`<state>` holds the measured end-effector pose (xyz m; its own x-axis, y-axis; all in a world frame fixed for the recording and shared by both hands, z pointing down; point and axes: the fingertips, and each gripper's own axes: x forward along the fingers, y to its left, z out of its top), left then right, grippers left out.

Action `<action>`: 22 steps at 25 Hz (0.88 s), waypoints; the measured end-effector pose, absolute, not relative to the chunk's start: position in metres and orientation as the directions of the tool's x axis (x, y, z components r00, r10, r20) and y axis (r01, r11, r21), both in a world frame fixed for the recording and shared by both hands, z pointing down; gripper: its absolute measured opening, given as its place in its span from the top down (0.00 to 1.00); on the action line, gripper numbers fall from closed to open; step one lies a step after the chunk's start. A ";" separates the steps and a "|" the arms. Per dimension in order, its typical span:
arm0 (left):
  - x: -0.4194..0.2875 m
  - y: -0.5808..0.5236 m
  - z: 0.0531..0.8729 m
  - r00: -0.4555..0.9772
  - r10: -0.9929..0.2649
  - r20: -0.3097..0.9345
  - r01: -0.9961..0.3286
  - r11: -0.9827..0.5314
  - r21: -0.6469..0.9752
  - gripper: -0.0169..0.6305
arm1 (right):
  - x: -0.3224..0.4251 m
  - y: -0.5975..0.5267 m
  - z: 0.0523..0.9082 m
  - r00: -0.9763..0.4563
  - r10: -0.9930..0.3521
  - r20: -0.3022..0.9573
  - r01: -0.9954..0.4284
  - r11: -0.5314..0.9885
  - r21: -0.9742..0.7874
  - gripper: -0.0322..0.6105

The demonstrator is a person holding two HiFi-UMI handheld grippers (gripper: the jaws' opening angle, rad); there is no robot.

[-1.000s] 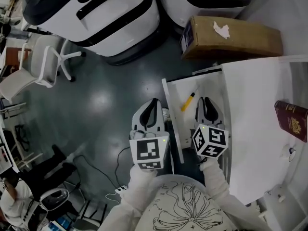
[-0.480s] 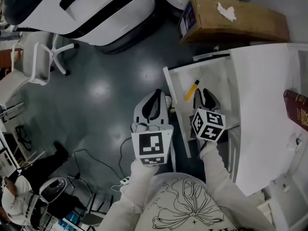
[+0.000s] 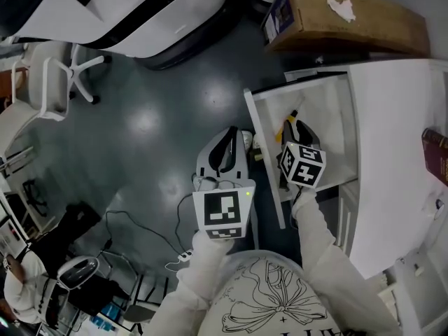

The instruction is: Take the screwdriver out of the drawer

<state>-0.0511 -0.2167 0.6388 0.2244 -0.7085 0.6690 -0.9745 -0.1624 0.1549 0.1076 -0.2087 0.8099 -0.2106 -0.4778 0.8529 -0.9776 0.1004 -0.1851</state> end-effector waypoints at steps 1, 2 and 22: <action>-0.052 -0.217 0.640 0.226 -0.707 0.670 -0.974 -0.160 0.159 0.96 | 0.109 -0.209 0.815 -0.204 -0.470 0.859 -0.979 0.099 -0.179 0.75; -0.052 -0.217 0.641 0.228 -0.705 0.671 -0.974 -0.159 0.163 0.96 | 0.110 -0.208 0.820 -0.198 -0.463 0.864 -0.980 0.095 -0.173 0.75; -0.063 -0.218 0.660 0.233 -0.681 0.694 -0.972 -0.145 0.184 0.96 | 0.121 -0.203 0.868 -0.128 -0.338 0.932 -0.991 0.073 -0.109 0.83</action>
<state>-0.0634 -0.2184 0.6596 0.2331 -0.6811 0.6941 -0.9721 -0.1453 0.1840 0.1206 -0.2030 0.8680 -0.1275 -0.3380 0.9325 -0.9913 0.0732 -0.1090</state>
